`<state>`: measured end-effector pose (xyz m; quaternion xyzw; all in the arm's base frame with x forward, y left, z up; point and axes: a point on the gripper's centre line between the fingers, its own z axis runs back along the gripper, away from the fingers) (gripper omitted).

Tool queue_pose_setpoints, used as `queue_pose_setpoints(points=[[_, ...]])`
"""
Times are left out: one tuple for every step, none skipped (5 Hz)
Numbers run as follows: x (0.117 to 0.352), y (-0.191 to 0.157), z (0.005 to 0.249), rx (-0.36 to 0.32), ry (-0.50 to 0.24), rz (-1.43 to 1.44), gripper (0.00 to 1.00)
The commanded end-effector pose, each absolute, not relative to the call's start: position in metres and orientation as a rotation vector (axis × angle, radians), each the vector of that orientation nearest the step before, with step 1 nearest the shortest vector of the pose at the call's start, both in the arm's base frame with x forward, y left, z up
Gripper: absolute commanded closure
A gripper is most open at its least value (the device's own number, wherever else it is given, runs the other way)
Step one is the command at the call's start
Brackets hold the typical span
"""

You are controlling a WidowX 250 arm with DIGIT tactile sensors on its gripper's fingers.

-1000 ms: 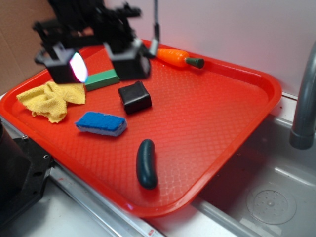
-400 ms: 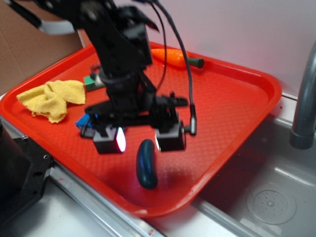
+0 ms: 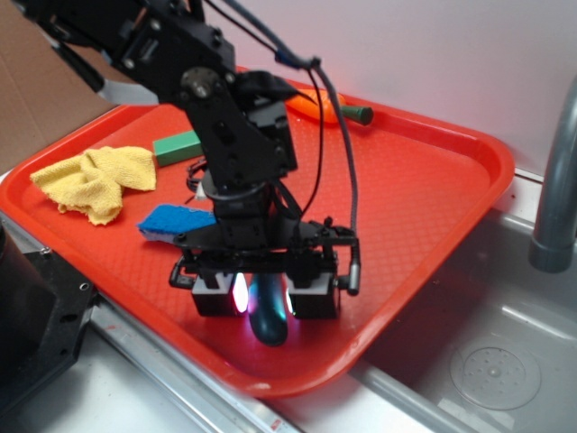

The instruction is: Grab the plastic pickle.

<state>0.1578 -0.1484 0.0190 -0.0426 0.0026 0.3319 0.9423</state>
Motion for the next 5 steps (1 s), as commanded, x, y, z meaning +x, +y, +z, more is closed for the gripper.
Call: queue_pose_setpoints(points=[[0.174, -0.126, 0.046, -0.138, -0.02, 0.673, 1.0], [0.193, -0.1, 0.085, -0.092, 0.0, 0.517, 1.0], [0.208, -0.076, 0.118, -0.087, -0.003, 0.437, 1.0], [0.219, -0.048, 0.15, -0.119, -0.009, 0.342, 1.0], [0.226, -0.027, 0.176, -0.099, -0.037, 0.297, 1.0]])
